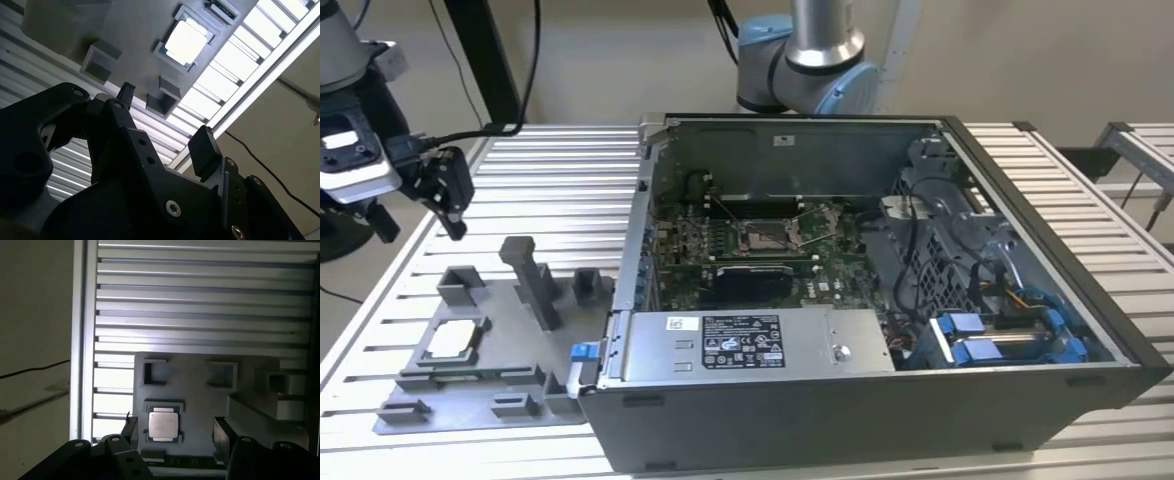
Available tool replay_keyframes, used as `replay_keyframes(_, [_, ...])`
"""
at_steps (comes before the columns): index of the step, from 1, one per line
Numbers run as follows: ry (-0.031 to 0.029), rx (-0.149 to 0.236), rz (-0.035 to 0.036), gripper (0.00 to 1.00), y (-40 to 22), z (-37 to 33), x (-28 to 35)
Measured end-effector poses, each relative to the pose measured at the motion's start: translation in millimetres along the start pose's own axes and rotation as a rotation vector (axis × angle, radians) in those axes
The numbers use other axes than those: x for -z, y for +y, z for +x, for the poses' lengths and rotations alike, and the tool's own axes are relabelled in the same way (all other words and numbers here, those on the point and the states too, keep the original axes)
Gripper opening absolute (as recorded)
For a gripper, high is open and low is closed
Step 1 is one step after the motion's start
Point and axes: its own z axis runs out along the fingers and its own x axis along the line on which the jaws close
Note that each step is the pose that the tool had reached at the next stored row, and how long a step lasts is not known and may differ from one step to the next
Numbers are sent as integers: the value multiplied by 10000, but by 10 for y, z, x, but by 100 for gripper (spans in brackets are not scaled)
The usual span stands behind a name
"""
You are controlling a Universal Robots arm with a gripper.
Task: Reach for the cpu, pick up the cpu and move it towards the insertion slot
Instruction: 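Pick up the cpu and move it towards the insertion slot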
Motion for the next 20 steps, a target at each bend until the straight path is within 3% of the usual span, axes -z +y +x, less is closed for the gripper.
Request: replay_keyframes(20, [45, -2, -1, 100, -11, -1, -299])
